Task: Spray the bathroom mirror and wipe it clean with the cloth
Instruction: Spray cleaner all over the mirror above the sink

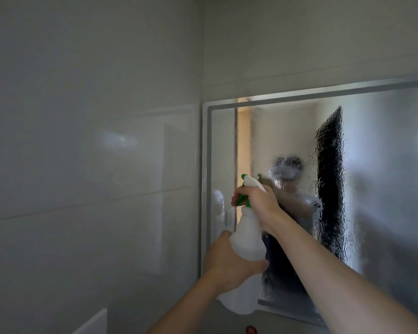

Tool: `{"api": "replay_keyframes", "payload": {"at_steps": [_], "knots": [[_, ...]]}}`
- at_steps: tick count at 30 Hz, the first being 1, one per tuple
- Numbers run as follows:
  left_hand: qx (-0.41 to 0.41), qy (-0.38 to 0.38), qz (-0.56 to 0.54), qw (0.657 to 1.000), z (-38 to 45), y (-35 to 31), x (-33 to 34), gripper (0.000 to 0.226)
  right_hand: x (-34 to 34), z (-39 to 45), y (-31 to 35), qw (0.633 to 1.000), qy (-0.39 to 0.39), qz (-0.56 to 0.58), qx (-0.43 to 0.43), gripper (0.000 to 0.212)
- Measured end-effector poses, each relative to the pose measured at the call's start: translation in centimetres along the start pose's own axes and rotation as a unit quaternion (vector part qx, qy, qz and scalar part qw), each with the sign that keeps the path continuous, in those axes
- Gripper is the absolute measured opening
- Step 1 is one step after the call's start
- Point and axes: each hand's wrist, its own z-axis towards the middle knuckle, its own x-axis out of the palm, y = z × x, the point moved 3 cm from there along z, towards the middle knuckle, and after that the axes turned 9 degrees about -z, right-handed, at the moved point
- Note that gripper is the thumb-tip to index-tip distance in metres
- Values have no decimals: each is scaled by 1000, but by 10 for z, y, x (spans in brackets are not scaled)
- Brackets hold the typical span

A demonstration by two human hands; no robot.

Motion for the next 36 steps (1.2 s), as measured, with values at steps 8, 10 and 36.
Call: {"api": "replay_keyframes", "payload": {"at_steps": [8,10,36], "knots": [[-21,39,-80,996,-16,12,15,62,2,-8,-9,997,23,-53,56,70],[-20,38,-72,996,-17,13,14,65,3,-9,-12,997,16,-55,53,69],[-137,109,-124,977,-68,100,58,32,17,-54,-113,986,59,-84,133,24]]}}
